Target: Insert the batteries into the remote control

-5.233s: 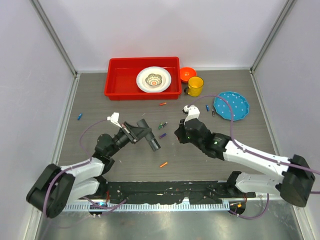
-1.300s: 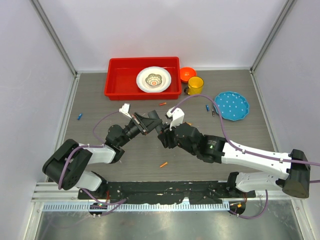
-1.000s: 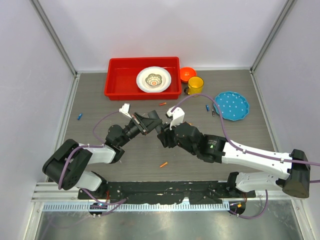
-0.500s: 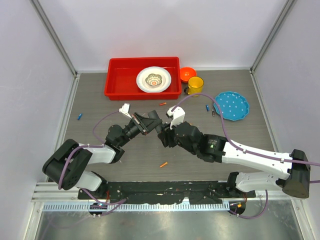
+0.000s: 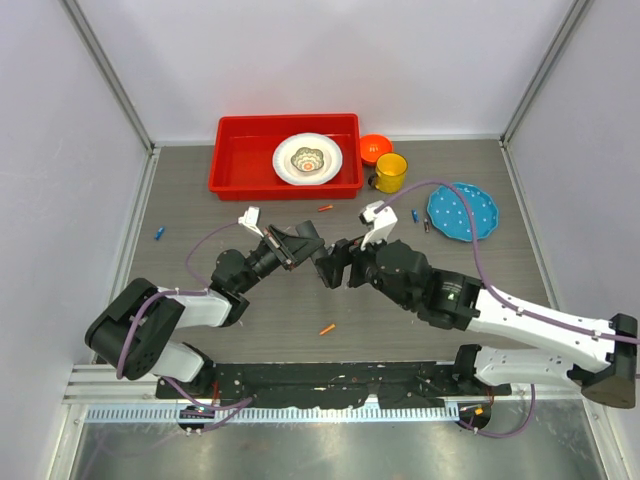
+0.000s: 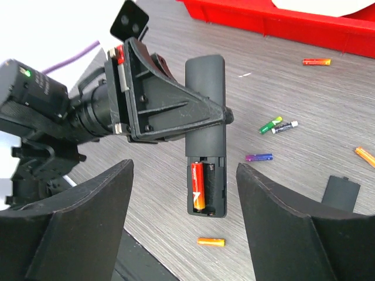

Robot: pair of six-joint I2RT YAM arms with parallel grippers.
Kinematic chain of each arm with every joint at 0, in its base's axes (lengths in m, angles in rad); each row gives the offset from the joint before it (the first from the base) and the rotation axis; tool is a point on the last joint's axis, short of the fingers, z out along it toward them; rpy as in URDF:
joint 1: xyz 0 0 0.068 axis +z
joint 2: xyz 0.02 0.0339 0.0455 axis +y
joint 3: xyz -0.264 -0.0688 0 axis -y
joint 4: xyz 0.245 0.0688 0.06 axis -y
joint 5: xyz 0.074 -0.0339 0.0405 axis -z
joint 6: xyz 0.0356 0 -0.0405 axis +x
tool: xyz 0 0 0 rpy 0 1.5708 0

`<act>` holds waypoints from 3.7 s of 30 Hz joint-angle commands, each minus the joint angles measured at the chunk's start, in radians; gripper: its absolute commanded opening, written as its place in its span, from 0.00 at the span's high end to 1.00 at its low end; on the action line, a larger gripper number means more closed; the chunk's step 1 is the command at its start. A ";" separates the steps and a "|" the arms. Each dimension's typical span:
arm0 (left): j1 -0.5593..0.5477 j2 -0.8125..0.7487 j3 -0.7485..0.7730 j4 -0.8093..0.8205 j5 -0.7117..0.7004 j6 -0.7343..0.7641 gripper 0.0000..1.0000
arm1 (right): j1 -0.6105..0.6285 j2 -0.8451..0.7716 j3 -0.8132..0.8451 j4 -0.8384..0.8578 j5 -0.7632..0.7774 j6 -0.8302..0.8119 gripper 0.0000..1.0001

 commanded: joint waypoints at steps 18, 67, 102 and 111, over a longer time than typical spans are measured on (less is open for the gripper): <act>-0.001 -0.061 0.048 0.261 -0.038 0.063 1.00 | -0.385 -0.086 -0.243 0.363 -0.628 0.564 0.15; -0.003 -0.067 0.054 0.263 -0.021 0.060 1.00 | -0.411 0.072 -0.245 0.389 -0.648 0.574 0.25; -0.003 -0.081 0.076 0.263 -0.061 0.057 1.00 | -0.411 0.053 -0.311 0.409 -0.674 0.574 0.39; -0.004 -0.085 0.087 0.263 -0.084 0.056 1.00 | -0.411 0.064 -0.319 0.419 -0.681 0.573 0.44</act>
